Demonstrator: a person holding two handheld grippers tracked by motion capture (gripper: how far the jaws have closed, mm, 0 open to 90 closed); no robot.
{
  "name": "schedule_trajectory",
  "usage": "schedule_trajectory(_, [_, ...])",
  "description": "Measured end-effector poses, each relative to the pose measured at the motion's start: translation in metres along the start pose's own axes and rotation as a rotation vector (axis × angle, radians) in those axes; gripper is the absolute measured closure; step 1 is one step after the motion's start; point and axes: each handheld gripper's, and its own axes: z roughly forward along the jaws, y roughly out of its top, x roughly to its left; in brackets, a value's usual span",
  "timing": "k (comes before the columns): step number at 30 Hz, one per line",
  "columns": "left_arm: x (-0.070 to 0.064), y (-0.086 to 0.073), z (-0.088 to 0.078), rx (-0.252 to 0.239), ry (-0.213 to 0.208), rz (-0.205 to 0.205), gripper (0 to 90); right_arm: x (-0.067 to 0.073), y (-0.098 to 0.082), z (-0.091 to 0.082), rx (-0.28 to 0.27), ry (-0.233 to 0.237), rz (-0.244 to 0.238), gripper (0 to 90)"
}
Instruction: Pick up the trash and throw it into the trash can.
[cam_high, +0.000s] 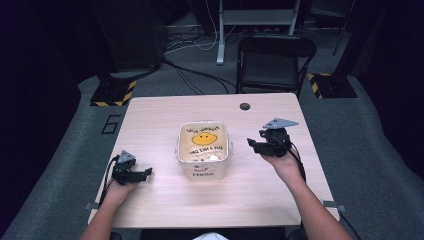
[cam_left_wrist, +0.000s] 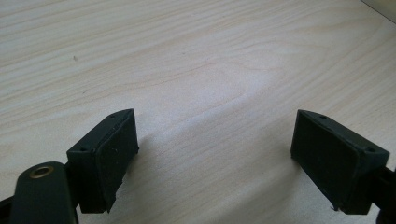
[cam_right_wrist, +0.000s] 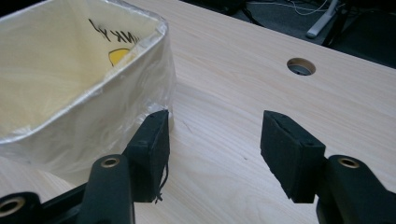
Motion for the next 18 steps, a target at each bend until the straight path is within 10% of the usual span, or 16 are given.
schedule_trajectory(18, [0.0, 0.0, 0.0, 0.0, 0.0, 0.001, 14.9, -0.012, -0.05, 0.005, 0.014, -0.052, 0.05, 41.4])
